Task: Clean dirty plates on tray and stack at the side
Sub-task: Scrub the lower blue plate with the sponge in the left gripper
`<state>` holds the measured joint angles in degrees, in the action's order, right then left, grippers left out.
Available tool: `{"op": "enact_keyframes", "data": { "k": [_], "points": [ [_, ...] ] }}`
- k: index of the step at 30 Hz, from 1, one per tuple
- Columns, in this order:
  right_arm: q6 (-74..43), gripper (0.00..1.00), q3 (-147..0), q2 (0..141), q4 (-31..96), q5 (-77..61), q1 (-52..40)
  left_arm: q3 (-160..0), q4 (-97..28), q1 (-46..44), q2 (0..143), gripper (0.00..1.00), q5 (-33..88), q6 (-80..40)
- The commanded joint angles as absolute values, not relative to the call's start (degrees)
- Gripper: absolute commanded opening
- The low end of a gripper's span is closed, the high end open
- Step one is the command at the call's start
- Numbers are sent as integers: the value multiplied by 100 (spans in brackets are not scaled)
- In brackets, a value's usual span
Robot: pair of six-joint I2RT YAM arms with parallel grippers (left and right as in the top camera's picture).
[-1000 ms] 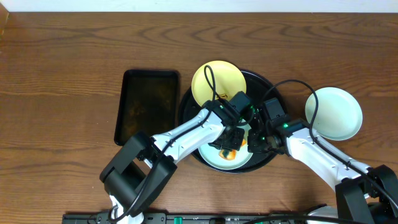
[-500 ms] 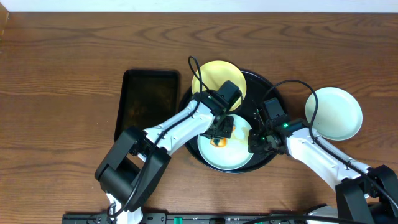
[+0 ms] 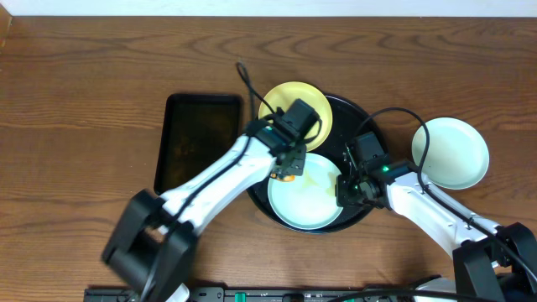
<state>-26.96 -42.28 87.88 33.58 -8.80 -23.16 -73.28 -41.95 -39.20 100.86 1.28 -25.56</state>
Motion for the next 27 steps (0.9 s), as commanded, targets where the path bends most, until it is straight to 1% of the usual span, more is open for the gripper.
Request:
{"op": "enact_keyframes", "data": {
  "k": [1, 2, 3, 7, 9, 12, 15, 17, 22, 27],
  "points": [
    [-2609, 32, -4193, 8764, 3387, -709, -2366, -7529, -4436, -3688, 9566, 8, -117, -2602],
    [-2609, 36, -4195, 8764, 3361, -709, -2366, -7529, -4521, -3603, 9480, 8, -117, -2600],
    [-2609, 38, -4193, 8764, 3345, -709, -2366, -7529, -4591, -3522, 9417, 8, -117, -2600],
    [-2609, 38, -4193, 8764, 3341, -711, -2366, -7526, -4950, -3015, 9168, 8, -119, -2569],
    [-2609, 31, -4182, 8764, 3345, -711, -2366, -7526, -5113, -2703, 9085, 8, -156, -2539],
    [-2611, 18, -4123, 8766, 3310, -709, -2366, -7526, -5315, -2202, 9054, 8, -242, -2536],
    [-2613, 10, -4058, 8766, 3273, -709, -2366, -7524, -5430, -1750, 9056, 8, -242, -2536],
    [-2611, 1, -4042, 8766, 3275, -707, -2366, -7524, -5439, -1485, 9056, 8, -242, -2536],
    [-2611, 1, -4045, 8764, 3186, -707, -2366, -7522, -5443, -1035, 9056, 8, -172, -2405],
    [-2606, 1, -4093, 8750, 3258, -530, -2364, -7500, -5529, -899, 9056, 8, -49, -2250]
  ]
}}
